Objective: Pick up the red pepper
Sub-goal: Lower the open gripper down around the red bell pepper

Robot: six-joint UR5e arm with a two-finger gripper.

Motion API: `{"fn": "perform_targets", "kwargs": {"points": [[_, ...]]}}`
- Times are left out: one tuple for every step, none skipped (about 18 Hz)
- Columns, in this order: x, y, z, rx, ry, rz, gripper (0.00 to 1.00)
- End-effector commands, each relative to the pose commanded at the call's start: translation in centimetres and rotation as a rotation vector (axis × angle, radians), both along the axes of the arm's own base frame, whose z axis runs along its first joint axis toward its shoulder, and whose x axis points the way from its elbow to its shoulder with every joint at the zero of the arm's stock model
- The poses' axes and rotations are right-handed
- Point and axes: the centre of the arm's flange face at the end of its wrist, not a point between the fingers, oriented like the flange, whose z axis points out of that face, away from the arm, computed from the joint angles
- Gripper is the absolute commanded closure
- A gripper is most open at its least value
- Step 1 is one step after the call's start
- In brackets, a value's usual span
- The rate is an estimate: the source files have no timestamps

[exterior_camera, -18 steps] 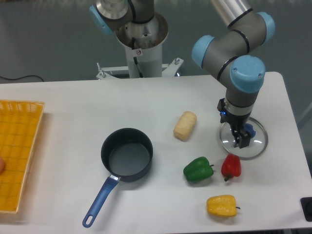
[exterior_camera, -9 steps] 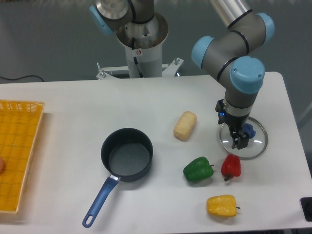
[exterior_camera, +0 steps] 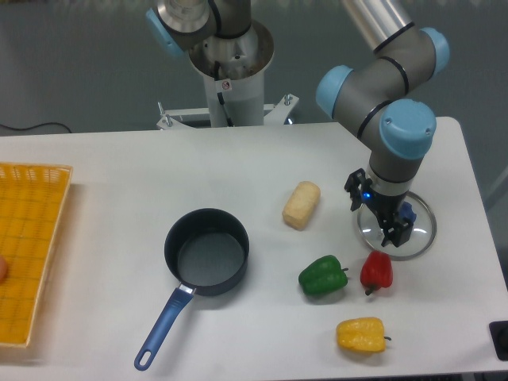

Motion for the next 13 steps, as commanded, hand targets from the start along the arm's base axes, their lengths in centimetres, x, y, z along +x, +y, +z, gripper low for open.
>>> {"fn": "perform_targets", "kwargs": {"points": [[0.0,0.0,0.0,0.005,-0.004,0.019,0.00],[0.0,0.1,0.0,0.010,-0.011,0.054,0.00],[-0.2,0.1,0.0,0.024,-0.015,0.086,0.00],[-0.5,0.1,0.0,0.049,-0.021,0.111,0.00],[-0.6,0.2,-0.2,0.074,-0.035,0.127,0.00],[-0.7,0.0,-0.2,0.097,-0.051,0.153,0.00],[-0.8,-0.2,-0.7,0.107,-0.070,0.180,0.00],[-0.9,-0.4,-1.1,0.115,-0.085,0.200,0.00],[-1.1,-0.6,-1.3,0.121,-0.096,0.217,0.00],[-1.5,-1.0,-1.7,0.125,-0.104,0.238,0.00],[-1.9,-1.4,-1.9,0.137,-0.102,0.253,0.00],[-2.2,-1.4,-2.1,0.153,-0.096,0.257,0.00],[-2.6,-1.5,-2.6,0.161,-0.095,0.263,0.00]]}}
